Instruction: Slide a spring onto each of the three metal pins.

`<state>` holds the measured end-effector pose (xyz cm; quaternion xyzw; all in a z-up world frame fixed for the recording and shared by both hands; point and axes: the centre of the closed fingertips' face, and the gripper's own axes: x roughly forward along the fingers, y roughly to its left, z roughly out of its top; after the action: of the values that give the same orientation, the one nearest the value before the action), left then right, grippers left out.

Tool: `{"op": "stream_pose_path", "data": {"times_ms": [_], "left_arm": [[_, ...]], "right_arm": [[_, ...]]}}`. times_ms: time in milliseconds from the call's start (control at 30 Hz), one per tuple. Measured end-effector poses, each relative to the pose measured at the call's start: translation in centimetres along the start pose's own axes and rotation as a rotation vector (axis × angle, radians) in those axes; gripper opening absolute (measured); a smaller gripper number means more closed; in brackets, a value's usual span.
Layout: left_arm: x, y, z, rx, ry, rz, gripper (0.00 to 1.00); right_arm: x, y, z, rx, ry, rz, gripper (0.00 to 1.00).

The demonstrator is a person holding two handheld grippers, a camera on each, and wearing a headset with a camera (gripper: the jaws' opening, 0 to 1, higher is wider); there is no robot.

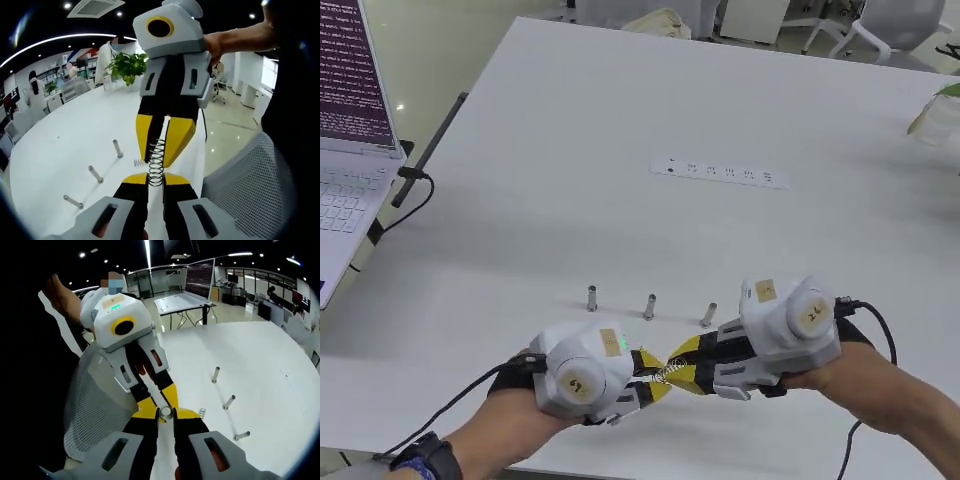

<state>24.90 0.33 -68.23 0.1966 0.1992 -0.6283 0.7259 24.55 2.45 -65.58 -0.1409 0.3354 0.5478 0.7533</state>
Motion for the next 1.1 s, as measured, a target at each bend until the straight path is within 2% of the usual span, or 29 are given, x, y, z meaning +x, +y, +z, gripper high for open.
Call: {"op": "stream_pose_path", "data": {"times_ms": [133, 300, 567, 867, 1100], "left_arm": [[-0.1, -0.2, 0.3, 0.001, -0.01, -0.007, 0.02], [-0.1, -0.3, 0.4, 0.002, -0.015, -0.013, 0.02], [-0.2, -0.6, 0.5, 0.012, -0.016, -0.023, 0.02], [-0.4, -0.6, 0.5, 0.017, -0.019, -0.031, 0.02], [-0.4, -0.7, 0.4, 0.011, -0.021, -0.037, 0.02]], "right_arm": [[0.2, 0.3, -0.5, -0.058, 0.057, 0.014, 0.1], [0.4, 0.6, -0.5, -0.101, 0.092, 0.03, 0.11], [0.6, 0.8, -0.5, -0.222, 0.181, 0.067, 0.11], [0.8, 1.0, -0.3, -0.301, 0.23, 0.113, 0.09], [0.9, 1.1, -0.4, -0.332, 0.239, 0.129, 0.09]]}}
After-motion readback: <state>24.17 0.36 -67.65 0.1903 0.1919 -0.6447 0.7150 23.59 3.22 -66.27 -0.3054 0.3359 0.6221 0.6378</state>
